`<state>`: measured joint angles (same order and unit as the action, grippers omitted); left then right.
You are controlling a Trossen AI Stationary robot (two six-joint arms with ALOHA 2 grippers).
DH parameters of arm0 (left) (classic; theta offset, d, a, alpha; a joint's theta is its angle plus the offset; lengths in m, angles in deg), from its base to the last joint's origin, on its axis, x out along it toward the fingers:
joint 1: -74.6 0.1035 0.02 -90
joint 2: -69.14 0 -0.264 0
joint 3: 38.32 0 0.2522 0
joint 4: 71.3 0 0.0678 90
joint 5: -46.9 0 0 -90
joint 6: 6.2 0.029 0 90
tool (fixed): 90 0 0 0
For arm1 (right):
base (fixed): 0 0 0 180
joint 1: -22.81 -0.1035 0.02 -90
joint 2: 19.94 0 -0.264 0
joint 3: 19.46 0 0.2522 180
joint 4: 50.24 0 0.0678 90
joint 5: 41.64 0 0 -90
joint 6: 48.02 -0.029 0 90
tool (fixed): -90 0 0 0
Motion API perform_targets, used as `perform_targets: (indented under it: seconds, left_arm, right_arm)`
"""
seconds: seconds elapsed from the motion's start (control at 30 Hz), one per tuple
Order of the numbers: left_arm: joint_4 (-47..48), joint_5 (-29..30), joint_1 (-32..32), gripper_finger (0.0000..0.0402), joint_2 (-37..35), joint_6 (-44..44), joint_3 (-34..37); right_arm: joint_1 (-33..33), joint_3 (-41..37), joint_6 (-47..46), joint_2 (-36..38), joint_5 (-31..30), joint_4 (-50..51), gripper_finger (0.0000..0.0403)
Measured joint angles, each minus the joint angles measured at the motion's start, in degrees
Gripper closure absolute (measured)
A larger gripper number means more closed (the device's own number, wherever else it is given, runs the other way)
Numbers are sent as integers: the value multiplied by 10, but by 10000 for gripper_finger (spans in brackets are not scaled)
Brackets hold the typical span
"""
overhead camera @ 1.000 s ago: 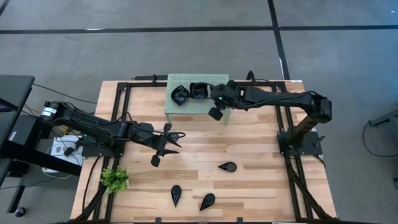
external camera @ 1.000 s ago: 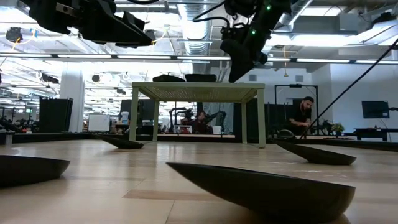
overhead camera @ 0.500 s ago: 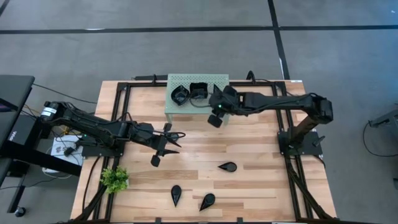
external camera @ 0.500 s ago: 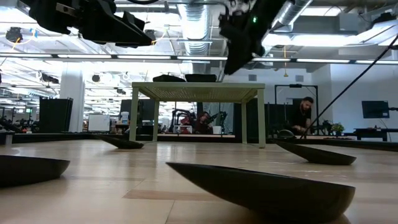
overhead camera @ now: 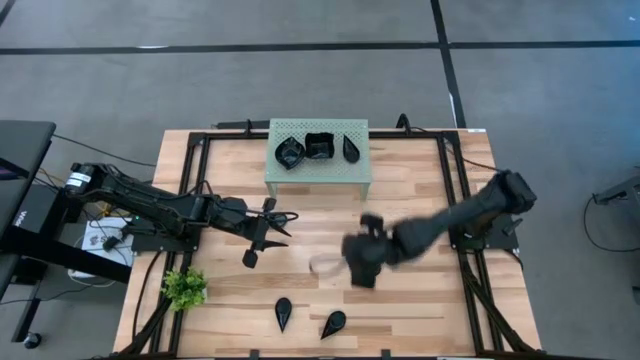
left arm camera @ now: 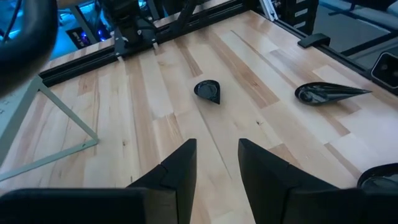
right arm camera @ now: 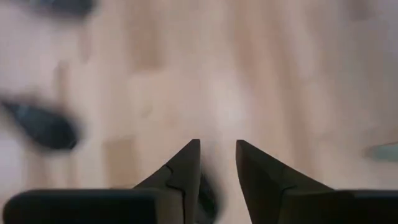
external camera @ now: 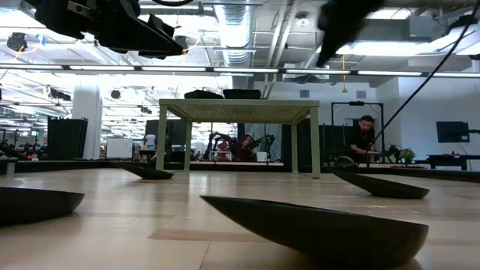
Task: Pick & Place Mini shaped plates
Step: Stack the drop-shaped plate on top of the other drop-shaped plate on the shelf
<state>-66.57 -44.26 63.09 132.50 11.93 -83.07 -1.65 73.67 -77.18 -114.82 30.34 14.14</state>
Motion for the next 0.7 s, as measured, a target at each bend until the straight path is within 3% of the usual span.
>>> perform_targets:
  seconds: [0.13, 0.27, 0.53, 0.7]
  left_arm:
    - [0, -2, 0, 281, 0, -8, 0]
    - [0, -2, 0, 281, 0, -8, 0]
    - [0, -2, 0, 281, 0, -5, 0]
    - [0, -2, 0, 281, 0, -4, 0]
  right_arm:
    - [-88, 0, -46, -64, 3, 1, 305]
    - [-133, 0, -113, -125, 4, 9, 305]
    - [-98, -1, -145, -169, 1, 25, 305]
    - [-66, -1, -159, -169, 39, 47, 305]
